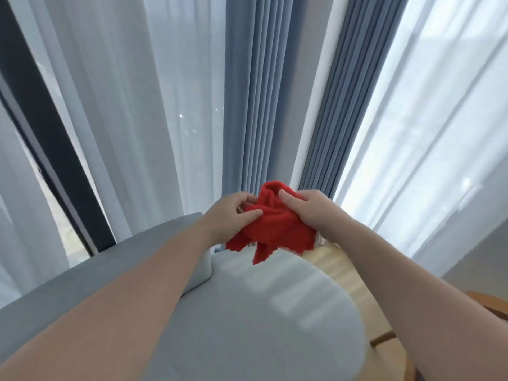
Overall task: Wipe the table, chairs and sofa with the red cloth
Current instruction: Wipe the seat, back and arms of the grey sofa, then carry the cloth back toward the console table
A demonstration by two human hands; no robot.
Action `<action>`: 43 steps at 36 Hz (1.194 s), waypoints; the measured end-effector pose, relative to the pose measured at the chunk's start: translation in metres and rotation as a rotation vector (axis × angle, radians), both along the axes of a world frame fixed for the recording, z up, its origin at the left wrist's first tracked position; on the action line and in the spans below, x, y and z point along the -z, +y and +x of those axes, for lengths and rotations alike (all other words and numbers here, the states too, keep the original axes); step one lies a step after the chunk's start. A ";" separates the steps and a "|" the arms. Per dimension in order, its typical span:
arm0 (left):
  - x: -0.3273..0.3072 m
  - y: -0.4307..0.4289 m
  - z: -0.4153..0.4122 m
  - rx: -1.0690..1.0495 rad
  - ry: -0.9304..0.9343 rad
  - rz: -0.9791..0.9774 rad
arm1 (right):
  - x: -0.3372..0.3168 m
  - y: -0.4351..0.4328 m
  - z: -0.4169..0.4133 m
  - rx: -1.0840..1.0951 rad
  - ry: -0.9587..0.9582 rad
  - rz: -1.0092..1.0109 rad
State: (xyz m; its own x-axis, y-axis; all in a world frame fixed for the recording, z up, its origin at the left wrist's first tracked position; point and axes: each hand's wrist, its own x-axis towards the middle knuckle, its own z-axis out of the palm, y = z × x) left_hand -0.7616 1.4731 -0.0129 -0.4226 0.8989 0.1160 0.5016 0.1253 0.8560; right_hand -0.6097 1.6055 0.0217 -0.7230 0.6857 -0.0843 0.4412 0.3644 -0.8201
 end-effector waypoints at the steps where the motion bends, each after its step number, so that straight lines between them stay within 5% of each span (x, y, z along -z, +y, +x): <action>1: -0.007 0.004 0.010 -0.004 0.064 0.015 | -0.011 0.000 0.017 0.035 -0.012 0.030; 6: -0.041 0.028 0.064 0.033 0.109 0.027 | -0.062 0.006 0.125 0.149 -0.074 0.153; 12: -0.087 0.069 0.179 0.323 0.207 0.050 | -0.094 -0.012 0.280 0.492 -0.062 0.241; 16: -0.101 0.082 0.288 0.600 0.187 0.060 | -0.102 -0.046 0.392 0.714 -0.024 0.265; 23: -0.104 0.065 0.500 0.897 0.407 0.121 | -0.097 -0.149 0.608 1.141 0.104 0.313; 31: -0.113 -0.017 0.744 1.186 0.337 0.237 | -0.092 -0.292 0.815 1.580 0.221 0.388; 38: -0.099 -0.067 0.898 1.311 0.419 0.277 | -0.100 -0.397 0.903 1.707 0.155 0.501; 43: -0.097 -0.127 0.994 1.520 0.200 0.309 | -0.111 -0.442 0.951 1.785 -0.045 0.540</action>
